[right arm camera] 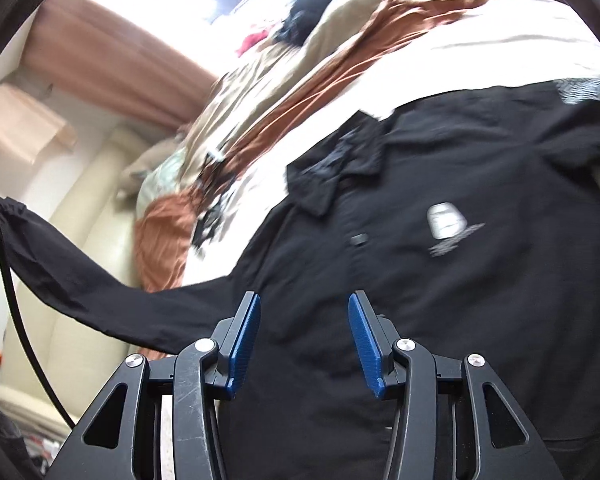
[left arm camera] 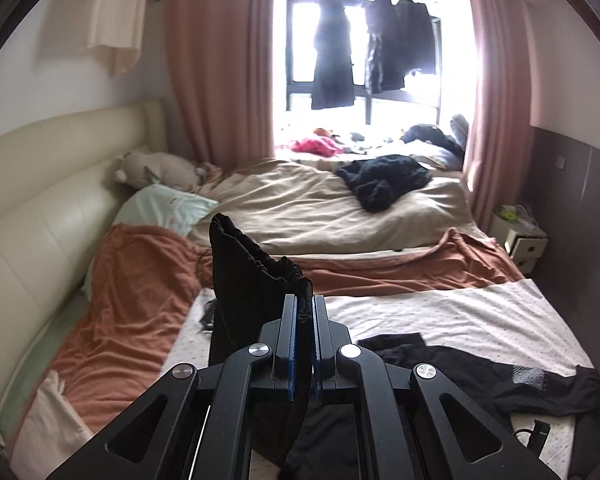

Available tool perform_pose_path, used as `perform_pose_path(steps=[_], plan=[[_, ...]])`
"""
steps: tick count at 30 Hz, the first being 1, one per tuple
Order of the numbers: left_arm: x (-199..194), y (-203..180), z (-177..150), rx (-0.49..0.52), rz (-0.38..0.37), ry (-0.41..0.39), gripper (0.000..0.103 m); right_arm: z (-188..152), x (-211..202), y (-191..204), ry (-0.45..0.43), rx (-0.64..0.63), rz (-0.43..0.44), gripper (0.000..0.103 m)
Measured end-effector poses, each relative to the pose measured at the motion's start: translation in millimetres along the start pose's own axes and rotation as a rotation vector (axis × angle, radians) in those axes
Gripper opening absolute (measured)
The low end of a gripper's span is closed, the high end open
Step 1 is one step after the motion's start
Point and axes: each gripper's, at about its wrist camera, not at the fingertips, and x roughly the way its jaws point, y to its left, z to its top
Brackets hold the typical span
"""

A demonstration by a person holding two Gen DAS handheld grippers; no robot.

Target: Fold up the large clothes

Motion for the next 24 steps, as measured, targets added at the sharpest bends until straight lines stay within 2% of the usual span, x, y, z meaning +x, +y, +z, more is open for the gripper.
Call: perform_pose_path(steps=[5,13,17,24], plan=[[16,-51,5,0.016,-0.073,0.015,0.006,7,-28,-34,-0.070,0.034,-0.038,0.050],[64,-134,-5,0.057,-0.197,0.073,0.006,27,-33,-93,-0.102,0.189,-0.050,0.051],[94,-167,-20,0.067,-0.255,0.112,0.006,33,-39,-111,-0.125,0.242,-0.034,0.051],[147,-211,-68,0.082,-0.334,0.223,0.006,37,-48,-143,-0.164,0.358,-0.045,0.051]])
